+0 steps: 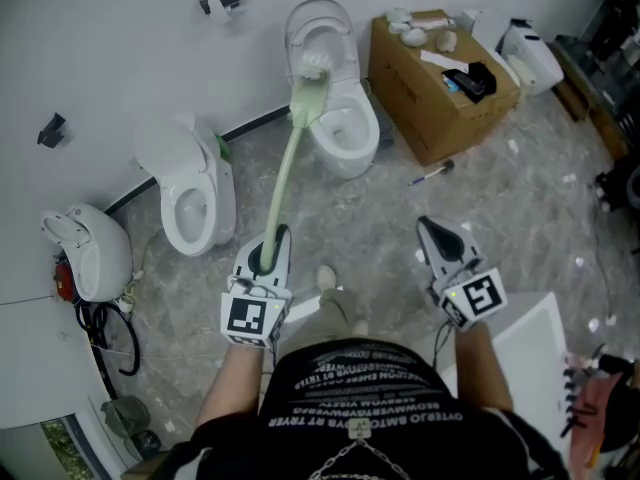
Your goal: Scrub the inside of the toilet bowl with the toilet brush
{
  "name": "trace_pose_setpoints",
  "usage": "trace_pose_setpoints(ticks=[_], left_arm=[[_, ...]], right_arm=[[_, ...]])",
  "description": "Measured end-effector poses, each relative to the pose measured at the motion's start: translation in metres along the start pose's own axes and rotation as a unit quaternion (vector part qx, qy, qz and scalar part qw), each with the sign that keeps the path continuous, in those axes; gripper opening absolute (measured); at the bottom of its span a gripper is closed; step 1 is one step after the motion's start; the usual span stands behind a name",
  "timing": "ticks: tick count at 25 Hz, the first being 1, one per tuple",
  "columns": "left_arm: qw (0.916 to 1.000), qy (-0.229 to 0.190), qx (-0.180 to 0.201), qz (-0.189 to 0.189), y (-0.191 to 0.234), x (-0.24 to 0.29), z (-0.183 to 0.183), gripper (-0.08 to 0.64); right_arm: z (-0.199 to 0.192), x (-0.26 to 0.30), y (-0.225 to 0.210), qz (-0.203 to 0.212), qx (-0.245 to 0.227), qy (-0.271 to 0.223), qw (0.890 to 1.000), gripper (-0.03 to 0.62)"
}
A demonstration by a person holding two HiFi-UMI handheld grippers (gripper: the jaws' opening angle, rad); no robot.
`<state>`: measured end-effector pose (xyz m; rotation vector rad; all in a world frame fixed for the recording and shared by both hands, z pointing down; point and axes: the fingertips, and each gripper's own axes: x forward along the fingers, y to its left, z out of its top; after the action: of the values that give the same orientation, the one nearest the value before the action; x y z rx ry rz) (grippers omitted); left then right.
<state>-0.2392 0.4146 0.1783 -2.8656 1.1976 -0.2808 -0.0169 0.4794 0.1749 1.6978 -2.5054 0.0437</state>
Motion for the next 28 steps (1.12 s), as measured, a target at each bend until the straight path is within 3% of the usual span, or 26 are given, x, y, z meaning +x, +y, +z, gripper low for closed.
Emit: trace_pose_setpoints(ticks=[11,16,22,28], left_arm=[[0.999,-0.006,0.0,-0.045,0.021,0.092,0.018,0.002],[0.9986,-0.004,-0.008,-0.052,0.038,0.124,0.018,0.002],[0.998,0.006,0.017,-0.06,0.065,0.152,0.013,0.002],[0.9978,0.003,0.017,-0.063,0.098,0.177,0.016,0.002]], right_arm=[[0.01,0.047,-0.049,-0.024,-0.004,0.005,1.0,0.002],[0.013,0.075,-0.064,-0.022,-0.002,0.013,1.0,0.002],[0.022,0.112,-0.076,-0.02,-0.004,0.011,1.0,0.002],[0.027,0.146,-0.083,-0.022,-0.004,0.009,1.0,0.002]])
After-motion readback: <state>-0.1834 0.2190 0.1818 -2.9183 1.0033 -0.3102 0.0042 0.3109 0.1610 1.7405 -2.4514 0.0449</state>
